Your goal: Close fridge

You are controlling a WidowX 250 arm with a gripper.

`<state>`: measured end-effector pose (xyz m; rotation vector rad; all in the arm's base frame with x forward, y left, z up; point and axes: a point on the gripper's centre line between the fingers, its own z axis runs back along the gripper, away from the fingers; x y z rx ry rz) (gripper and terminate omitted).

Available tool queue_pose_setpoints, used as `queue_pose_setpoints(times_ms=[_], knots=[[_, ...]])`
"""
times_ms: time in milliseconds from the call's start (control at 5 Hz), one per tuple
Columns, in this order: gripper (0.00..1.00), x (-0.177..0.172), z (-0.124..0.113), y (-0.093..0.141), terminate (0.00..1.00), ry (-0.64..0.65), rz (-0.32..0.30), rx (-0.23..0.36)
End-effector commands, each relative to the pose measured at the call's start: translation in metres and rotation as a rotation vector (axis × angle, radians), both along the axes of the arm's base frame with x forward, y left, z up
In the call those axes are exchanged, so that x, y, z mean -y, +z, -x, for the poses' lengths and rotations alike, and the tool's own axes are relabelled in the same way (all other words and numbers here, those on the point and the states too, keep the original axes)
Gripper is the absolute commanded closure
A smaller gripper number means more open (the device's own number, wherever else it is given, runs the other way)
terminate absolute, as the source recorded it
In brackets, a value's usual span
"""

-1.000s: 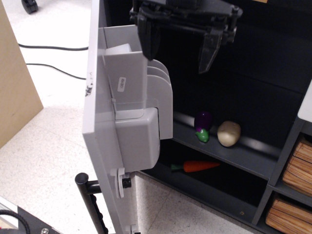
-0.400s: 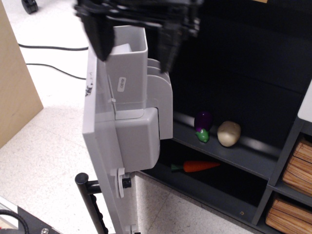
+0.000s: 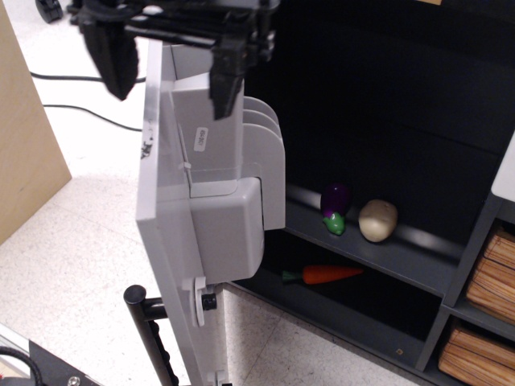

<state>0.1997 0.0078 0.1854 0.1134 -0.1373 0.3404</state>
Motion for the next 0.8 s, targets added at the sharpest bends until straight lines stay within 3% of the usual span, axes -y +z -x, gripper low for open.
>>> queue_pose_setpoints(times_ms=[0, 400, 600], knots=[[0.00, 0.009, -0.009, -0.014, 0.00, 0.042, 0.063, -0.024], [0.00, 0.051, -0.037, -0.013, 0.00, 0.036, 0.148, -0.043], [0.00, 0.077, -0.054, -0.007, 0.00, 0.046, 0.165, 0.000]])
